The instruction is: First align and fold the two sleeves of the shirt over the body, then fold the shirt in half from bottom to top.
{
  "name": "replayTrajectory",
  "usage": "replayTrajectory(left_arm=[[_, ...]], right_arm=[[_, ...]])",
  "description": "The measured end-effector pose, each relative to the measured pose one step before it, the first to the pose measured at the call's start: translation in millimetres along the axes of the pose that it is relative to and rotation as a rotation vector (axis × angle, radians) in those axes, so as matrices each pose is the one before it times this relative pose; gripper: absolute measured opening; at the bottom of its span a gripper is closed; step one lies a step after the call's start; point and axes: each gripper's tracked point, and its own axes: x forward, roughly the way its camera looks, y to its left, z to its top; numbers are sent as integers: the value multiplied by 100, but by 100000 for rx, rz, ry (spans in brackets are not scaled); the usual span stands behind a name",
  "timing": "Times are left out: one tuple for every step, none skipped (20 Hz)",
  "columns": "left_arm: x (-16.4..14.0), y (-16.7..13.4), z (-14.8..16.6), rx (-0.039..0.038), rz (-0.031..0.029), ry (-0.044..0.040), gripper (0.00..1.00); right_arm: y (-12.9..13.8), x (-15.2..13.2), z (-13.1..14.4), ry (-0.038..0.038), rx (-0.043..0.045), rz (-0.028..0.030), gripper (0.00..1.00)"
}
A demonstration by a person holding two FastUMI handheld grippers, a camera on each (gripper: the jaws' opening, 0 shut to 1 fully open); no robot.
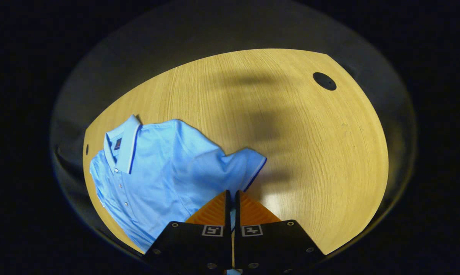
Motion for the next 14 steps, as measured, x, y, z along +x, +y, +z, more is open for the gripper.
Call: replayTrajectory(left_arm=[[-23, 0, -267, 377, 256, 980, 100], [-159, -5, -287, 126, 68, 559, 100], [104, -2, -297, 46, 278, 643, 100], [14, 143, 159, 218, 221, 4, 100], [112, 49, 256, 428, 640, -273, 100], [23, 22, 33, 373, 104, -162, 100], [189, 12, -100, -70, -221, 102, 100], [161, -55, -200, -342, -563, 382, 100], [242, 124, -214, -397, -802, 459, 100], [287, -93, -137, -374, -1080, 240, 100], [506, -30, -34, -306, -1102, 290, 100], [886, 53, -288, -373, -2068, 239, 100], [928, 404, -108, -489, -2081, 218, 100], [746, 125, -247, -583, -2301, 410, 100]], right_arm=[[290, -353, 483, -2050, -547, 2069, 3], [733, -519, 260, -750, 1212, 3206, 3], [954, -654, 512, -1492, 2197, 4840, 3], [643, -285, 488, -1773, 299, 2305, 3], [1080, -432, 564, -2437, -1448, 3729, 3], [805, -373, 118, -868, -1619, 1908, 3], [1208, -215, 283, -1023, -947, 3372, 3], [1469, -73, 117, -579, -143, 2705, 3], [1461, 32, -128, -272, -1140, 2918, 2], [1084, 44, -38, -670, -1448, 1741, 2], [1060, 76, -26, -464, -1802, 1142, 2], [1432, 424, -146, -1226, -1850, 1106, 2], [773, 515, 66, -2214, -1477, -1335, 2], [465, 282, -134, -826, -1198, -693, 3]])
